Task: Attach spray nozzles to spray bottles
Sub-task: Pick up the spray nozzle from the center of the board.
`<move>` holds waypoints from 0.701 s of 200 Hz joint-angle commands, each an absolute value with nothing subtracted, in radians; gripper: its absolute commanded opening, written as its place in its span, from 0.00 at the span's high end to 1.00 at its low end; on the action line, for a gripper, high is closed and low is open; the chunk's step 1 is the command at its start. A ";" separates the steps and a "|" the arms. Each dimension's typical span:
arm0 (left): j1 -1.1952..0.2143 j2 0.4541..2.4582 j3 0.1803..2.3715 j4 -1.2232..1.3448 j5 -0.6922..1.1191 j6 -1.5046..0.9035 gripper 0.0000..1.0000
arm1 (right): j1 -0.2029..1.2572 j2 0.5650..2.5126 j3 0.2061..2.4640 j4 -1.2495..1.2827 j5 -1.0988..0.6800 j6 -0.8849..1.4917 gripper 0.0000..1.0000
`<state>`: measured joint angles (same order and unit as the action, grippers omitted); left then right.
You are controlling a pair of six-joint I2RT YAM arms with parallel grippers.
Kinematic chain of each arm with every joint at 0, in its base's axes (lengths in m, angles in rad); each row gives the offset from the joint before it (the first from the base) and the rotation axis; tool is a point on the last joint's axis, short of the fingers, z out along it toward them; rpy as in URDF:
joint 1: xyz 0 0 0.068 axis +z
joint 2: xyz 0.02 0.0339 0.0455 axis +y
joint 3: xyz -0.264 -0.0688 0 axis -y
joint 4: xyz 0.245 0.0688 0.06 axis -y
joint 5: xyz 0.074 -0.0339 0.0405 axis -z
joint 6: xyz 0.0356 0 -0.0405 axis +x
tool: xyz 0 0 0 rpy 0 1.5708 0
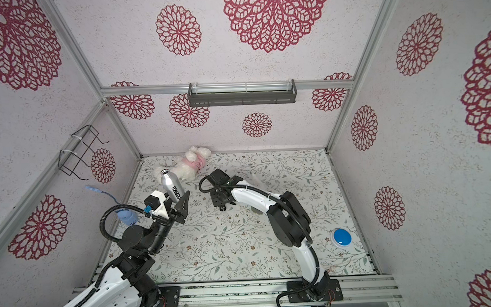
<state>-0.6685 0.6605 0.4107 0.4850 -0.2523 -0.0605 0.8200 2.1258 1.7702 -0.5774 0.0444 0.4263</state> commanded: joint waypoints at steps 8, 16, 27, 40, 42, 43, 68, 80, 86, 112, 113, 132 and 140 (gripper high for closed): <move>-0.681 0.669 0.413 0.477 -0.241 -0.065 0.69 | 0.807 2.197 1.919 -0.699 0.006 0.407 0.46; -0.683 0.670 0.413 0.475 -0.239 -0.065 0.69 | 0.808 2.223 1.948 -0.732 0.012 0.402 0.47; -0.684 0.667 0.410 0.476 -0.236 -0.066 0.69 | 0.807 2.251 1.972 -0.767 0.024 0.401 0.48; -0.686 0.663 0.404 0.473 -0.235 -0.068 0.69 | 0.812 2.271 1.986 -0.790 0.060 0.402 0.49; -0.686 0.663 0.403 0.473 -0.235 -0.070 0.69 | 0.814 2.272 1.988 -0.792 0.066 0.402 0.49; -0.686 0.662 0.403 0.474 -0.235 -0.069 0.69 | 0.814 2.273 1.989 -0.794 0.069 0.401 0.49; -0.688 0.655 0.396 0.473 -0.233 -0.071 0.69 | 0.824 2.295 2.006 -0.824 0.108 0.398 0.49; -0.688 0.657 0.397 0.471 -0.232 -0.069 0.69 | 0.832 2.328 2.048 -0.861 0.128 0.387 0.49; -0.687 0.659 0.399 0.471 -0.230 -0.069 0.69 | 0.837 2.349 2.077 -0.887 0.141 0.380 0.49; -0.689 0.668 0.403 0.466 -0.226 -0.068 0.70 | 0.853 2.381 2.128 -0.929 0.160 0.368 0.50; -0.689 0.668 0.403 0.465 -0.227 -0.068 0.70 | 0.852 2.381 2.129 -0.930 0.160 0.368 0.51; -0.689 0.667 0.404 0.464 -0.224 -0.068 0.70 | 0.852 2.384 2.126 -0.942 0.158 0.370 0.54; -0.689 0.667 0.404 0.465 -0.224 -0.069 0.70 | 0.856 2.385 2.122 -0.949 0.165 0.368 0.57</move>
<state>-0.6804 0.6682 0.4088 0.4568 -0.2329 -0.0647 0.8467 2.3962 2.0987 -0.8749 0.1272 0.3836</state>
